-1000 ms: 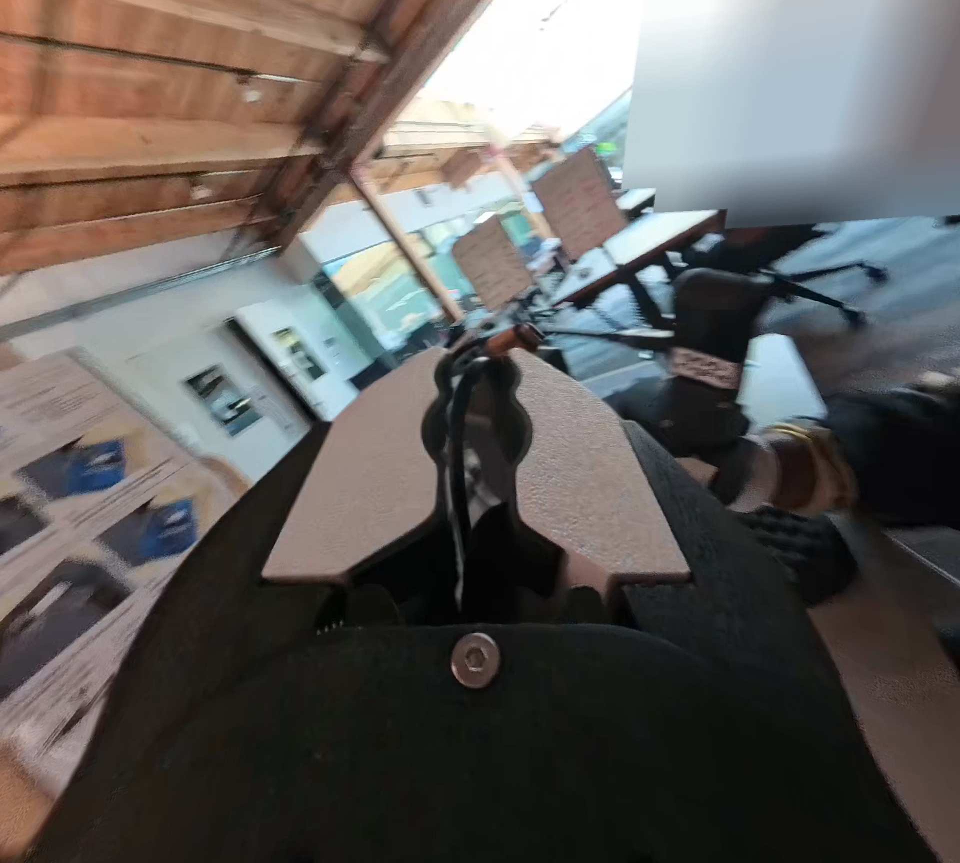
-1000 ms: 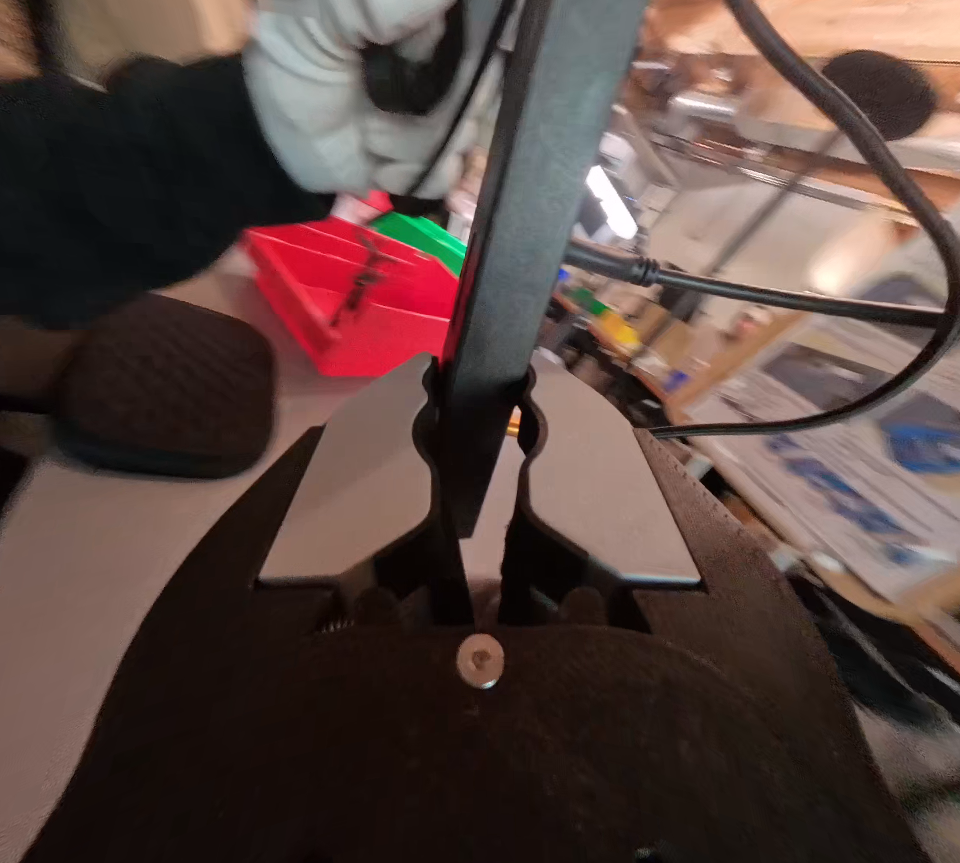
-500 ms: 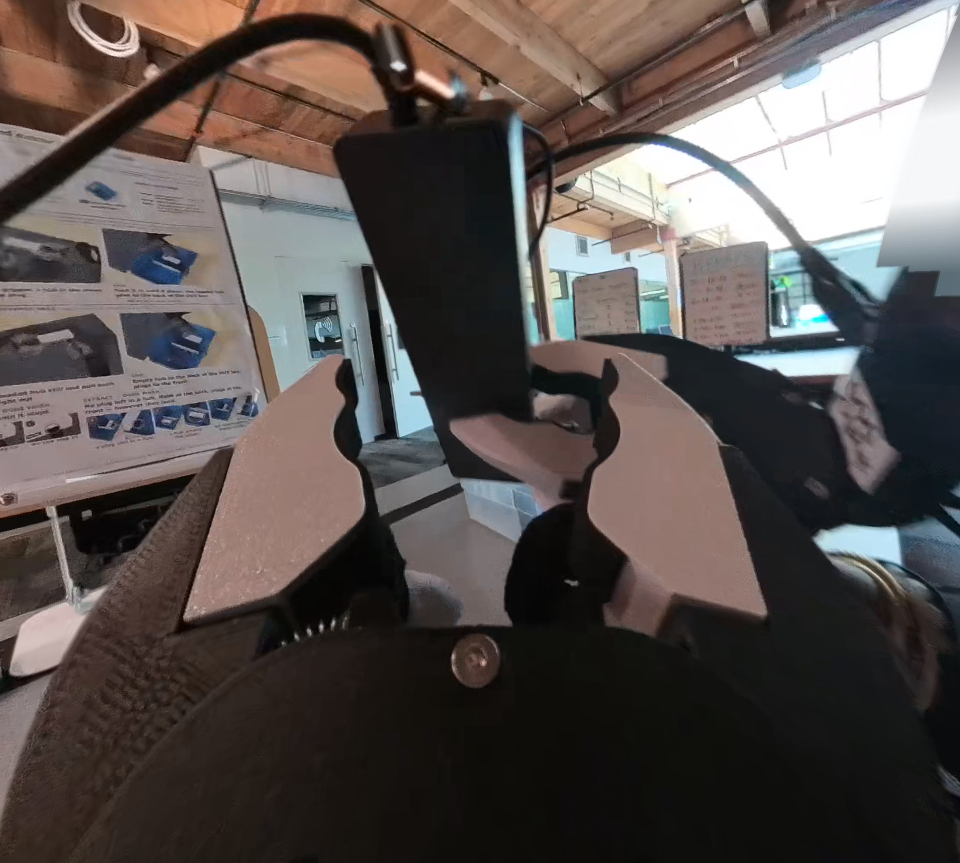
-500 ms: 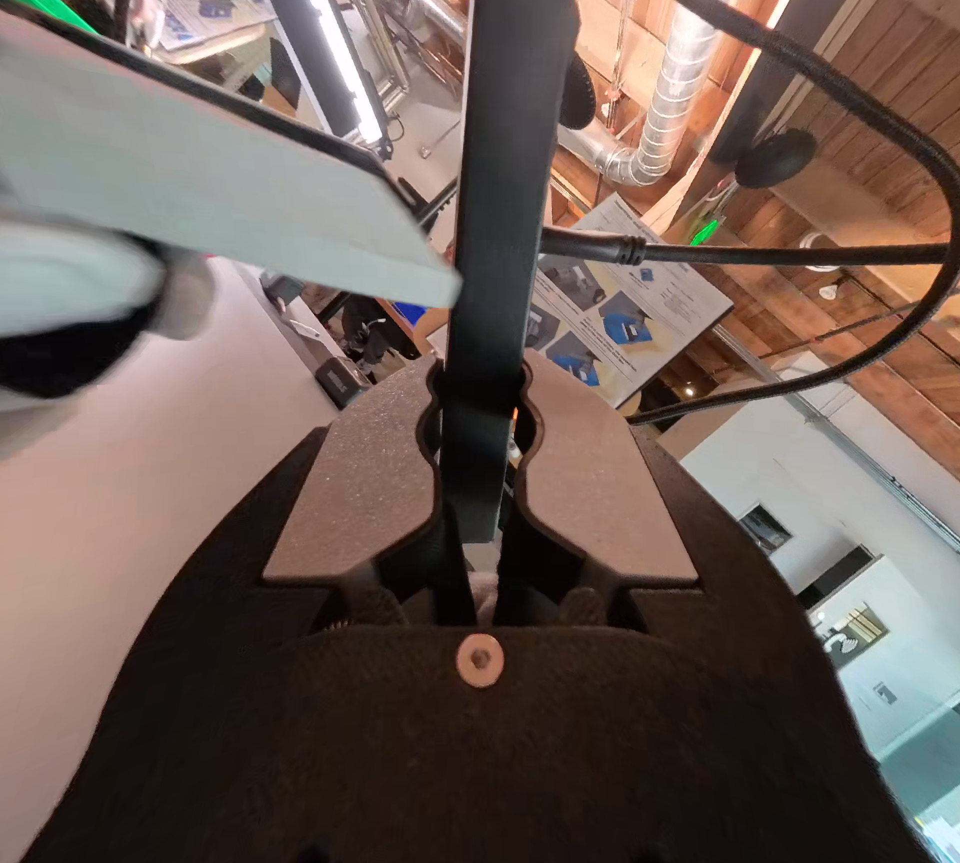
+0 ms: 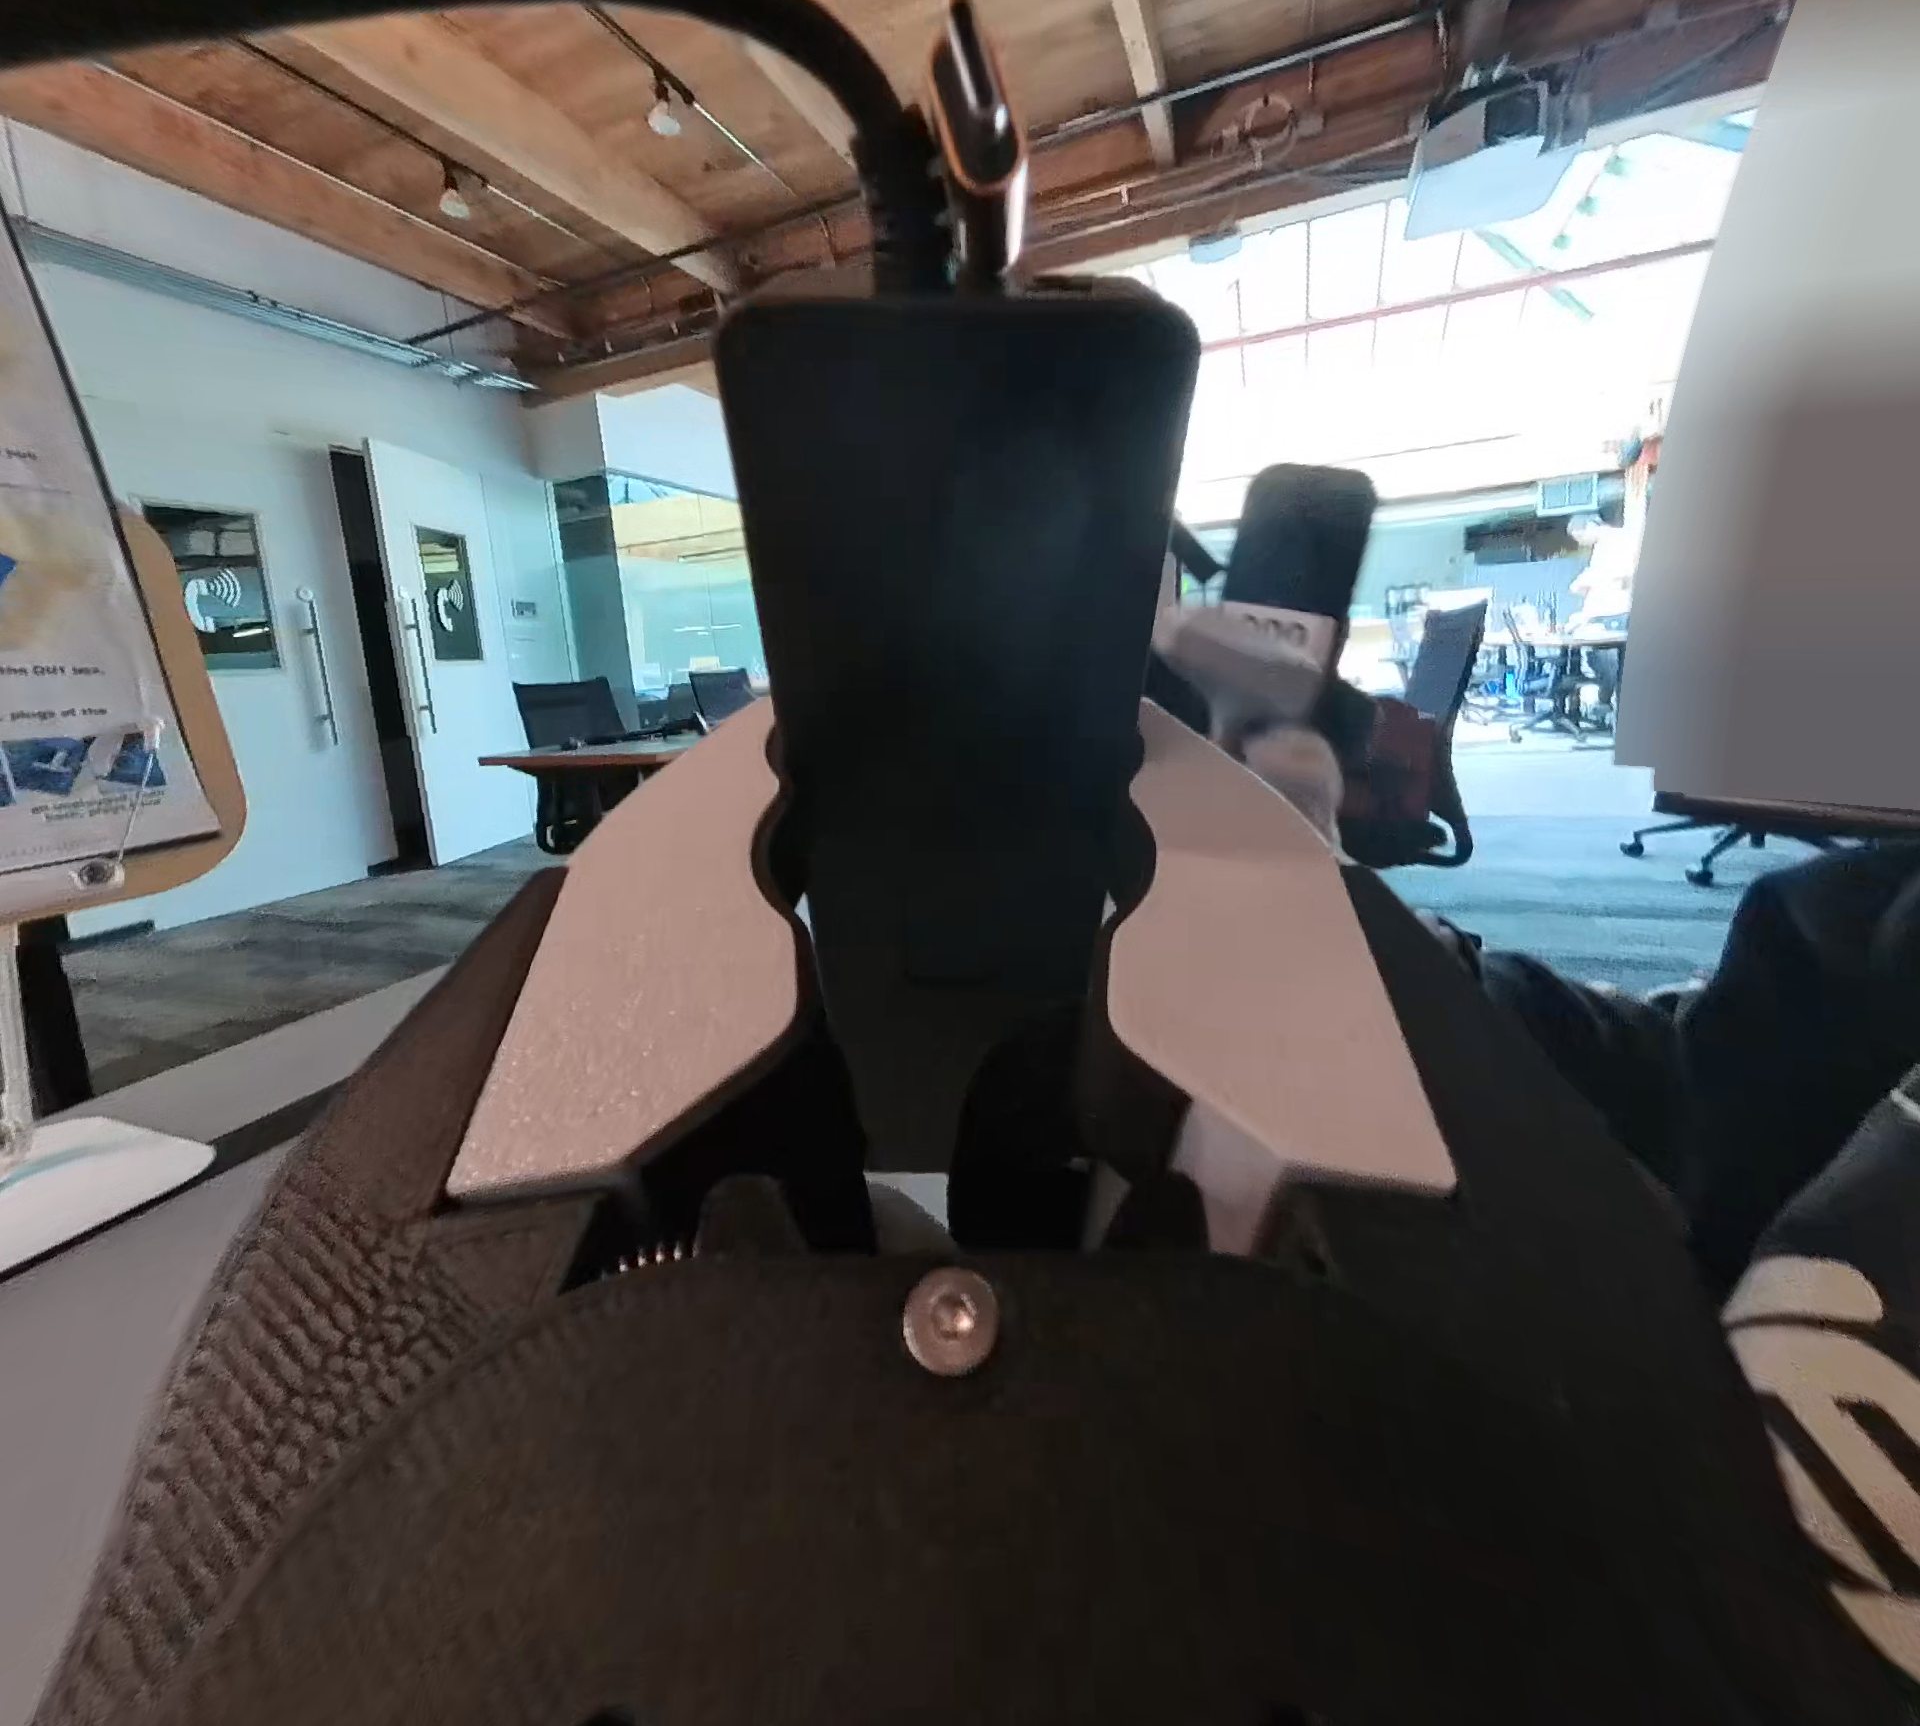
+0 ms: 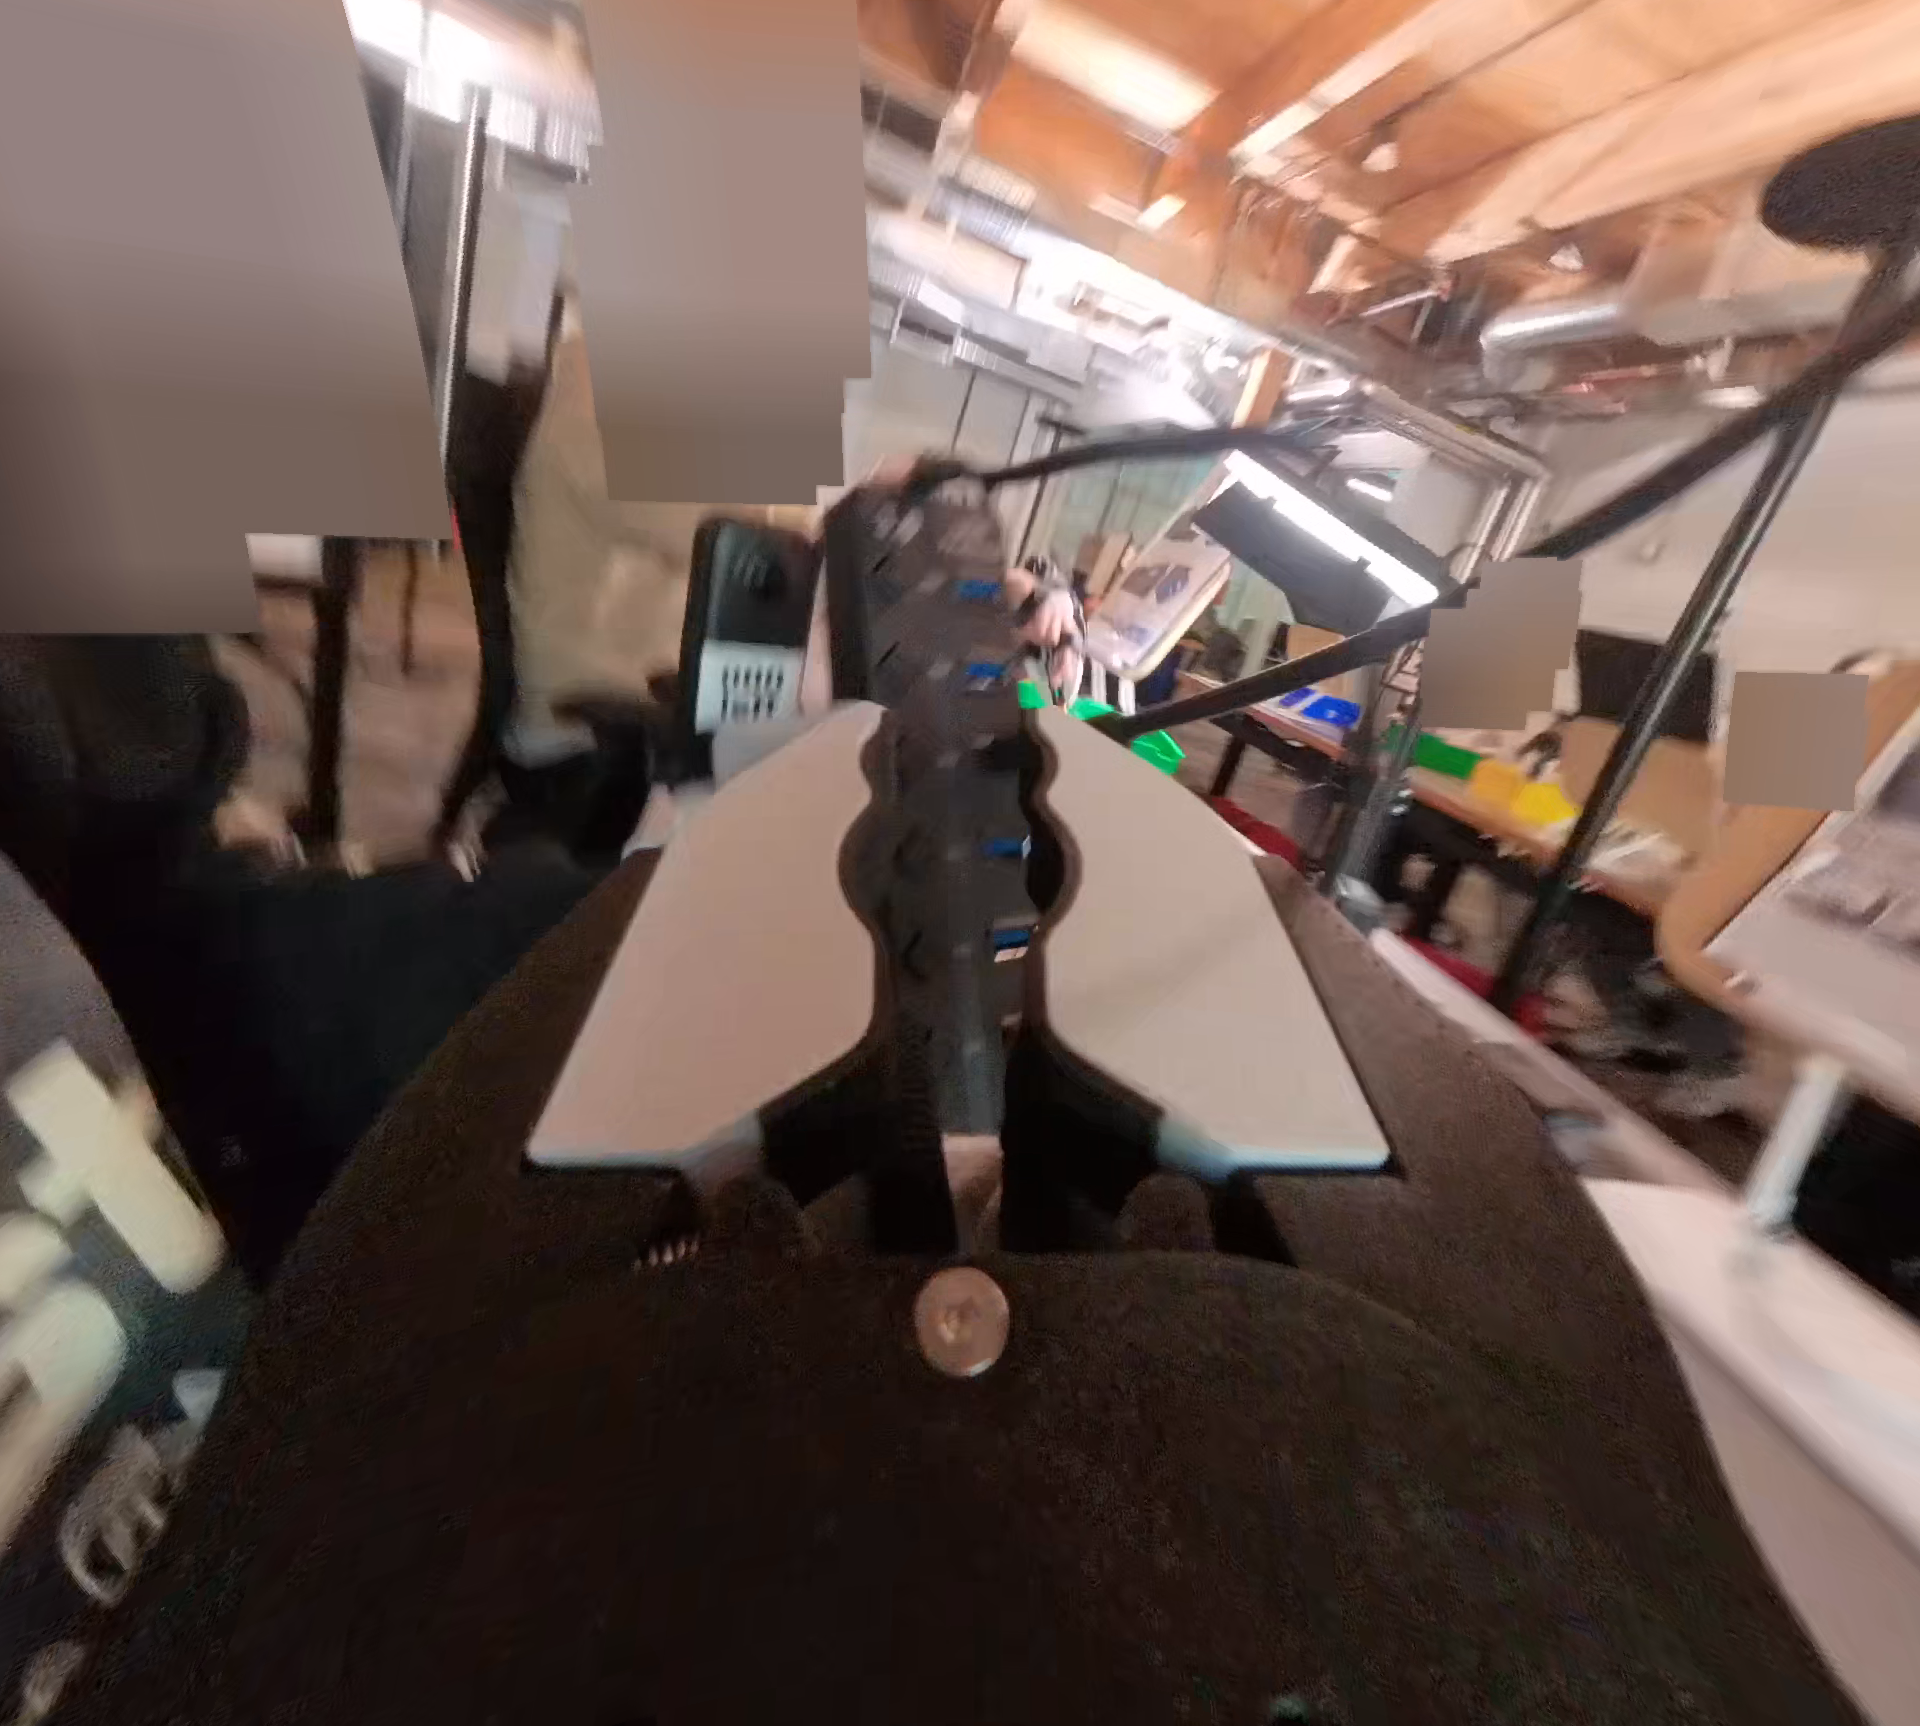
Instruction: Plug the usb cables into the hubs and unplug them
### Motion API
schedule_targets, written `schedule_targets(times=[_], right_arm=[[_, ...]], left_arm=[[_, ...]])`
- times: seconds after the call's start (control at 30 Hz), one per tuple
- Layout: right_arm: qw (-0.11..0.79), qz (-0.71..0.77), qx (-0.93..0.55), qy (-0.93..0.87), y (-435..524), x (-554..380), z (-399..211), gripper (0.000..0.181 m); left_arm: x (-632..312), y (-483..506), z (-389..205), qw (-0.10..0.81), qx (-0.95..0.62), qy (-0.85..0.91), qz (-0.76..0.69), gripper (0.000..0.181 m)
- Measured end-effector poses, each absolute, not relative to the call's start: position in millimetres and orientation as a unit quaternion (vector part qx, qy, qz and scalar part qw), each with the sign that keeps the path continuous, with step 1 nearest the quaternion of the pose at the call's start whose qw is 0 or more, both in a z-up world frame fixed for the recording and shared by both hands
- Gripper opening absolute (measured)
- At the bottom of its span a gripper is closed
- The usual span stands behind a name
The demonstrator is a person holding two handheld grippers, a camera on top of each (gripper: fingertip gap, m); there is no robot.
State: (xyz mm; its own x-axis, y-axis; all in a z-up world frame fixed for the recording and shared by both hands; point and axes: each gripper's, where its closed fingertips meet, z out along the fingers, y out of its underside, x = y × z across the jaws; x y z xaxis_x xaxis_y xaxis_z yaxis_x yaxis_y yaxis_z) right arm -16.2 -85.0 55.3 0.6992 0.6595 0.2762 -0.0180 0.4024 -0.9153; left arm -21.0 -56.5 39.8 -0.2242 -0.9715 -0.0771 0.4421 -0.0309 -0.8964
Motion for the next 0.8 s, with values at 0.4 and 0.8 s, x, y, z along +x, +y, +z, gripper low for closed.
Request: schedule_targets(times=[0.4,0.8], right_arm=[[0.647,0.326,-0.593,-0.351,-77.1,-29.2,15.3,0.023],[0.621,0.002,-0.576,-0.532,-120.4,-9.5,14.4,0.019]], left_arm=[[-13.2,-65.8,10.0,0.515,-0.312,0.457,-0.655,0.055],[-12.0,-76.5,-13.4,0.464,-0.325,0.514,-0.644,0.054]])
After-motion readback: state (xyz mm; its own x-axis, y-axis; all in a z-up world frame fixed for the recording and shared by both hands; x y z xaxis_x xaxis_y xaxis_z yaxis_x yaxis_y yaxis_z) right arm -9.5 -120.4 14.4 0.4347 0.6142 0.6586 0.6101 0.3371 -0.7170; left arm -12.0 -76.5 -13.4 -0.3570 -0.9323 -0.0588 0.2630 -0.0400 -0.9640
